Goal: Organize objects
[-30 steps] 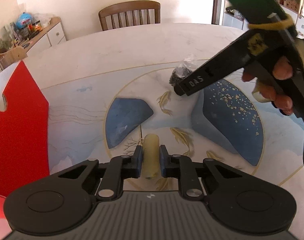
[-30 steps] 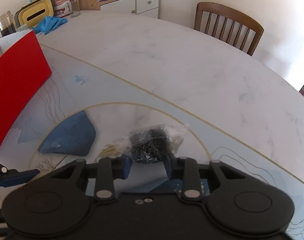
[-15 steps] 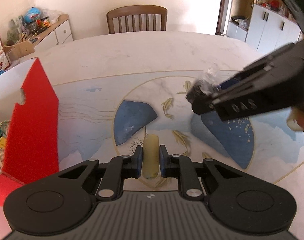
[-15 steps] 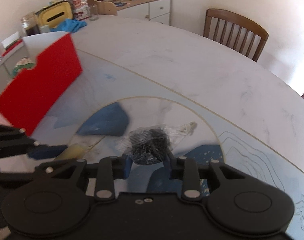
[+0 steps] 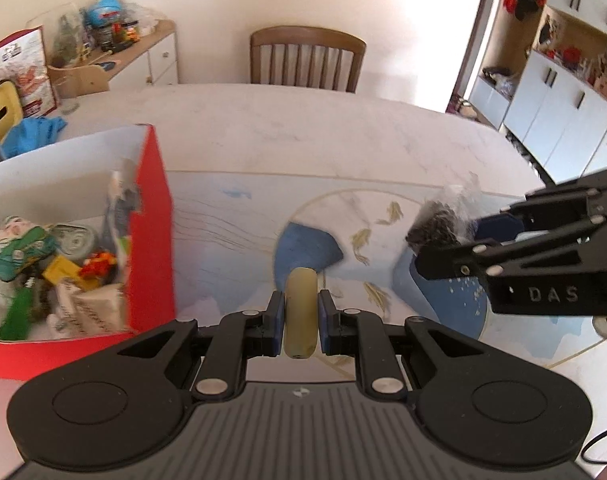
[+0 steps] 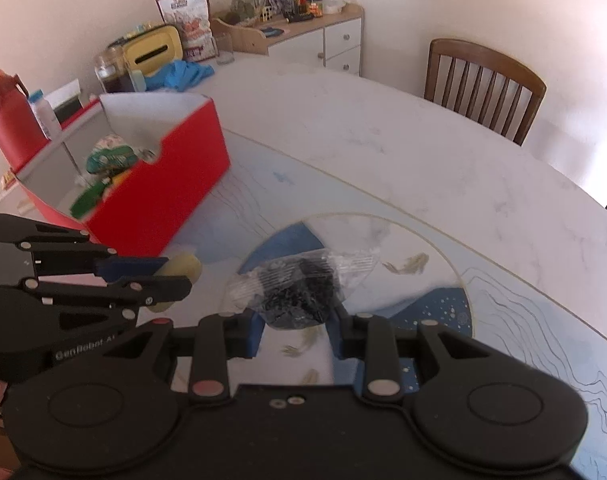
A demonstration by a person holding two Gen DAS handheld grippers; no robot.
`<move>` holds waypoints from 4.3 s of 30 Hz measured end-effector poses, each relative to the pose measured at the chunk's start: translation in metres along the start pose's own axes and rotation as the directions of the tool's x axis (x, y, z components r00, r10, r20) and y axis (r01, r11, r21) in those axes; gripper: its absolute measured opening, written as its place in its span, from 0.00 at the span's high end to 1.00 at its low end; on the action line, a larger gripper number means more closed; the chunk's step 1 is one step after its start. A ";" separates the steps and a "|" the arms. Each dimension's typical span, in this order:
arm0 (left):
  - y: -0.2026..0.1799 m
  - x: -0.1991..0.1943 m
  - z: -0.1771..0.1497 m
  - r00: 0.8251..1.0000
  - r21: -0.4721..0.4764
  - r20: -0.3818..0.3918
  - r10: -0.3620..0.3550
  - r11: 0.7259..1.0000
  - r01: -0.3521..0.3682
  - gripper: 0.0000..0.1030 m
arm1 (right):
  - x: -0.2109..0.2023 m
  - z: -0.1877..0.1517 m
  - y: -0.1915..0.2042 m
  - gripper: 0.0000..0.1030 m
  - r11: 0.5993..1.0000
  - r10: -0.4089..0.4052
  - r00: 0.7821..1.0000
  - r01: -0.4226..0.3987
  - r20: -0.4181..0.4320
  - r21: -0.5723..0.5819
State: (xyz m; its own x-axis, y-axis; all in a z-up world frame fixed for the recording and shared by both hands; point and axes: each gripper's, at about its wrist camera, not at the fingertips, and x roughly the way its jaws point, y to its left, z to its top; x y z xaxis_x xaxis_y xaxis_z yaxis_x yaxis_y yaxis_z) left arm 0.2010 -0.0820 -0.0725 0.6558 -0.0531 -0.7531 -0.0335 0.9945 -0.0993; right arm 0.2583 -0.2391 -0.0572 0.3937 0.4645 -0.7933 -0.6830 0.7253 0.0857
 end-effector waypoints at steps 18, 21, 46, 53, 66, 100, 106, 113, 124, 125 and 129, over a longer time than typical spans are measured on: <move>0.106 -0.052 0.034 0.994 -0.056 0.095 0.054 0.997 -0.048 0.84 | -0.018 0.059 0.090 0.70 0.997 0.035 0.992 -0.027 0.119 -0.073; 0.125 -0.056 0.037 0.992 -0.069 0.102 0.069 0.996 -0.062 0.84 | -0.011 0.068 0.106 0.70 0.996 0.038 0.991 -0.027 0.126 -0.088; 0.260 -0.022 0.046 0.986 -0.056 0.016 0.167 0.984 -0.166 0.84 | 0.090 0.117 0.186 0.70 0.993 0.056 0.997 -0.050 0.056 -0.107; 0.261 -0.007 0.034 0.988 -0.024 -0.024 0.151 0.988 -0.151 0.84 | 0.135 0.127 0.192 0.70 0.991 0.026 0.999 -0.024 0.020 -0.129; 0.242 0.022 0.017 0.988 0.102 -0.132 0.081 0.992 -0.068 0.84 | 0.176 0.124 0.202 0.70 0.980 0.009 0.999 -0.019 -0.053 -0.198; 0.240 0.033 0.013 0.986 0.012 -0.162 0.043 0.999 -0.042 0.37 | 0.131 0.118 0.190 0.38 0.986 0.038 0.999 -0.040 -0.021 -0.161; 0.235 0.016 0.014 0.990 -0.015 -0.132 0.051 0.998 -0.053 0.36 | 0.108 0.119 0.188 0.30 0.985 0.066 0.998 -0.062 0.022 -0.161; 0.223 -0.014 0.017 0.996 -0.030 -0.047 0.081 0.996 -0.082 0.30 | 0.077 0.117 0.184 0.26 0.982 0.110 0.991 -0.096 0.081 -0.164; 0.202 -0.056 0.013 0.988 -0.066 0.077 0.135 0.989 -0.130 0.19 | 0.033 0.103 0.177 0.14 0.977 0.168 0.973 -0.143 0.160 -0.162; 0.201 -0.058 0.012 0.987 -0.071 0.083 0.135 0.989 -0.130 0.18 | 0.029 0.102 0.175 0.12 0.976 0.175 0.970 -0.148 0.168 -0.160; 0.196 -0.069 0.008 0.982 -0.101 0.110 0.150 0.985 -0.139 0.05 | 0.015 0.094 0.168 0.07 0.976 0.188 0.962 -0.159 0.197 -0.152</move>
State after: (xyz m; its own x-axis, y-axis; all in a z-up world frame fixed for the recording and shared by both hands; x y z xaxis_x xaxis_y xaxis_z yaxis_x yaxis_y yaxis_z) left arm 0.1550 0.1172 -0.0350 0.7225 0.1070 -0.6831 -0.2005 0.9779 -0.0589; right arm 0.2074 -0.0623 0.0024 0.3721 0.6832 -0.6284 -0.8224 0.5565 0.1181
